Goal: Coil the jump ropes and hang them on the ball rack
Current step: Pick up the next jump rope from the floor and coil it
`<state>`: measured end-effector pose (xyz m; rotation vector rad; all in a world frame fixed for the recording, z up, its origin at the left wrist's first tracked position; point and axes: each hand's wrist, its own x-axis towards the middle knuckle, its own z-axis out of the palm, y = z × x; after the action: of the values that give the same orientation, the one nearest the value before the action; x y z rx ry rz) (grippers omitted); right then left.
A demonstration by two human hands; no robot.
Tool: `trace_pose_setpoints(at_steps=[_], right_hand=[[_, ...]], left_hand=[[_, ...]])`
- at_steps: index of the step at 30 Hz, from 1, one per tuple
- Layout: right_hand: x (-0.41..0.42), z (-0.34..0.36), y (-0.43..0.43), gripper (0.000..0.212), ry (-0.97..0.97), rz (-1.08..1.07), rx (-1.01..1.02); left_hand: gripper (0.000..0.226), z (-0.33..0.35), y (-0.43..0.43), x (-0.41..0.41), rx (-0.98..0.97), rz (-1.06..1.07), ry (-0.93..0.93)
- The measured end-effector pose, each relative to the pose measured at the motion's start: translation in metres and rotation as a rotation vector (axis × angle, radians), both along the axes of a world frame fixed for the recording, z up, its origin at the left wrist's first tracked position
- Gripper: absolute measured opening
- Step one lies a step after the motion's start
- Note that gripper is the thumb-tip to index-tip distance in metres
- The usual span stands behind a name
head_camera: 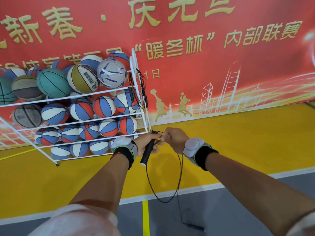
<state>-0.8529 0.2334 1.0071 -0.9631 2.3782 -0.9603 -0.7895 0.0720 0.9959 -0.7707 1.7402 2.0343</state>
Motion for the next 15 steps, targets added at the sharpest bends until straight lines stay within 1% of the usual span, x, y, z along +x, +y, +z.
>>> trace_pose_setpoints(at_steps=[1,2,4,6,8,10,12,13,15], right_hand=[[-0.002,-0.003,0.003,0.024,0.025,-0.028,-0.009],[-0.003,-0.005,0.008,0.03,-0.001,-0.046,-0.04],[-0.001,-0.011,0.014,0.037,-0.11,-0.031,-0.086],[0.001,-0.018,0.02,0.038,-0.179,0.049,-0.024],[0.003,-0.033,0.024,0.03,-0.168,0.147,0.109],[0.01,-0.055,0.028,0.017,-0.173,0.19,0.22],[0.018,-0.082,0.034,0.005,-0.22,0.173,0.246],[0.022,-0.093,0.035,0.006,-0.257,0.157,0.238],[0.027,-0.114,0.033,0.01,-0.358,0.11,0.197]], left_hand=[[0.029,0.004,-0.001,0.0,0.008,-0.018,-0.017],[0.03,0.005,-0.004,-0.001,0.005,-0.044,-0.035],[0.029,0.014,-0.007,-0.001,-0.061,-0.139,-0.079],[0.022,0.027,-0.009,-0.001,-0.142,-0.213,-0.107],[0.013,0.044,-0.011,0.001,-0.181,-0.228,-0.092],[0.017,0.059,-0.018,0.003,-0.207,-0.193,-0.019],[0.023,0.071,-0.022,0.002,-0.231,-0.131,0.053],[0.021,0.078,-0.025,0.003,-0.239,-0.072,0.084],[0.009,0.088,-0.031,0.005,-0.238,0.076,0.141]])
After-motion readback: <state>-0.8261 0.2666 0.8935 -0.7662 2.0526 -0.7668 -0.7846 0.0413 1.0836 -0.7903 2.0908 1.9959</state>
